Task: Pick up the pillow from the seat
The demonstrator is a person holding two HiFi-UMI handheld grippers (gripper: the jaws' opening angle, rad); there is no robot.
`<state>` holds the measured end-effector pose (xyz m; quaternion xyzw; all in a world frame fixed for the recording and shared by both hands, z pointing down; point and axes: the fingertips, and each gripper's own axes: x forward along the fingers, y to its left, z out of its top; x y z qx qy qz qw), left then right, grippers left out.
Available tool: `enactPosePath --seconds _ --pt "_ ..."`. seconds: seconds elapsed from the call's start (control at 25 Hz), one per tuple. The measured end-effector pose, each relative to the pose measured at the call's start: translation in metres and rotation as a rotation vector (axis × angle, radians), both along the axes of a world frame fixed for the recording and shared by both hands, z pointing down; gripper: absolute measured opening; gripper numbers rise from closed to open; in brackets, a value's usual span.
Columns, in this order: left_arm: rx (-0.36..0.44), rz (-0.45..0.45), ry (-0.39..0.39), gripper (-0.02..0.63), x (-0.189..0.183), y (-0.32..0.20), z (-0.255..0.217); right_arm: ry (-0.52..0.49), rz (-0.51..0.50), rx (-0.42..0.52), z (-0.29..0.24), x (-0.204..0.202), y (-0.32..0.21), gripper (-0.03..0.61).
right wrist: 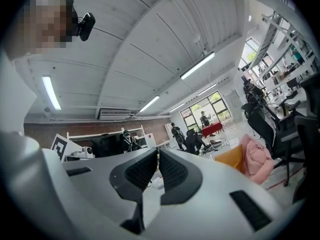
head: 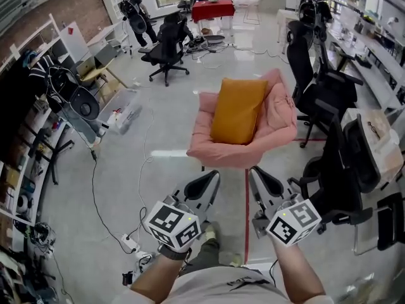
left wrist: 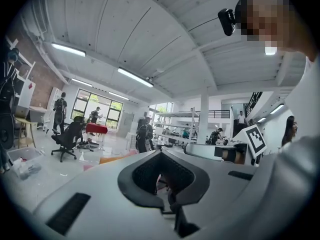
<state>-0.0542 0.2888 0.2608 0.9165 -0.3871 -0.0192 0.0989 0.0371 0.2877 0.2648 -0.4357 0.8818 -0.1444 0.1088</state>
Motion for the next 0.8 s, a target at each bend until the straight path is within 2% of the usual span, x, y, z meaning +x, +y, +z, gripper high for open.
enactPosePath --seconds 0.52,0.8 --pt "-0.033 0.075 0.005 0.009 -0.046 -0.165 0.017 0.011 0.094 -0.036 0.010 -0.044 -0.152 0.018" --pt "-0.062 0.121 0.005 0.009 -0.059 -0.236 0.033 0.013 0.153 -0.058 0.020 -0.053 -0.212 0.018"
